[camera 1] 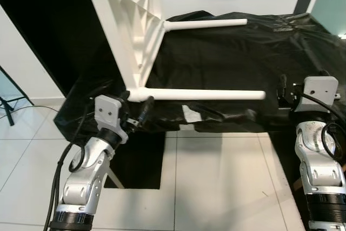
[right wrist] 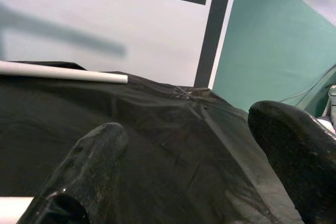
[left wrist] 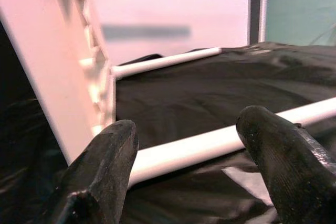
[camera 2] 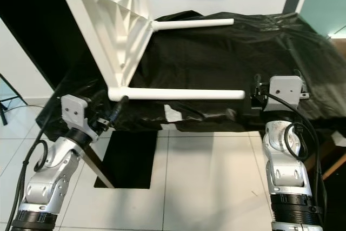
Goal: Building children table
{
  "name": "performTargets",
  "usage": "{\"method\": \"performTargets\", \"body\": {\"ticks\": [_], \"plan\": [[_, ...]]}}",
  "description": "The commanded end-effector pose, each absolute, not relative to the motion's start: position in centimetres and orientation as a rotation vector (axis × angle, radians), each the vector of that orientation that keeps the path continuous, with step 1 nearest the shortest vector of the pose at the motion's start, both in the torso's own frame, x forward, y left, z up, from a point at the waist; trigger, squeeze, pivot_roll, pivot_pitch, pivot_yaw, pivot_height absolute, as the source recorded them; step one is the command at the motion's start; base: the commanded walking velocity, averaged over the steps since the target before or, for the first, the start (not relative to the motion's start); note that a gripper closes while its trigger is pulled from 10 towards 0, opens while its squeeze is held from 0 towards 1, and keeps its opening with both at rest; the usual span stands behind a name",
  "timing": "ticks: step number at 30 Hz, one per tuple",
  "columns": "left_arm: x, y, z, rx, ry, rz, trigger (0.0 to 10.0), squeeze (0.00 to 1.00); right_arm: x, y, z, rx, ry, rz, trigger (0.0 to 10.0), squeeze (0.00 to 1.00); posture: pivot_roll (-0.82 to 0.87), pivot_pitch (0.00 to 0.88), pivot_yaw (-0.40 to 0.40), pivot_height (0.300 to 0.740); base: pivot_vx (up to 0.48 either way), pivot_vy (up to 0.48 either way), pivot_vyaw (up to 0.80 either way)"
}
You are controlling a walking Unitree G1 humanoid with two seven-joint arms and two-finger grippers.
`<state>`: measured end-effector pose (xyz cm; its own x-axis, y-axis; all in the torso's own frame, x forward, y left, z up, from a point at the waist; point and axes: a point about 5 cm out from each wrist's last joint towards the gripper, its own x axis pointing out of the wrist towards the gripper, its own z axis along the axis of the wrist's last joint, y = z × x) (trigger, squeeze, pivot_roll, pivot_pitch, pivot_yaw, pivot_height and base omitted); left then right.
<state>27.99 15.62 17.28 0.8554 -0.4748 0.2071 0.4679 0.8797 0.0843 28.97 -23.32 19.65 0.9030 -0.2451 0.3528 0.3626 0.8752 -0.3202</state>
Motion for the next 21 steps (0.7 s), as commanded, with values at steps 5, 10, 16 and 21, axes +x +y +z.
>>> {"method": "performTargets", "body": {"ticks": [5, 10, 16, 21], "plan": [[28.1, 16.3, 17.5, 0.010, -0.208, -0.480, 10.0, 0.00, 29.5, -22.2, 19.7, -0.396, -0.288, -0.214, 10.0, 0.00, 0.00, 0.000, 0.028, 0.740, 0.000, 0.000, 0.00], [28.0, 16.4, 17.5, -0.008, -0.202, -0.500, 10.0, 0.00, 29.8, -21.8, 20.4, -0.427, -0.291, -0.132, 10.0, 0.00, 0.00, 0.000, 0.024, 0.740, 0.000, 0.000, 0.00], [28.1, 16.3, 17.9, -0.042, -0.206, -0.521, 10.0, 0.00, 30.6, -21.2, 22.8, -0.563, -0.335, -0.046, 10.0, 0.00, -0.01, 0.000, 0.027, 0.740, 0.000, 0.000, 0.00], [28.0, 16.2, 18.2, -0.064, -0.207, -0.585, 10.0, 0.00, 31.4, -20.0, 24.9, -0.727, -0.403, 0.027, 10.0, 0.00, -0.01, 0.000, 0.029, 0.740, 0.000, 0.000, 0.00]]}}
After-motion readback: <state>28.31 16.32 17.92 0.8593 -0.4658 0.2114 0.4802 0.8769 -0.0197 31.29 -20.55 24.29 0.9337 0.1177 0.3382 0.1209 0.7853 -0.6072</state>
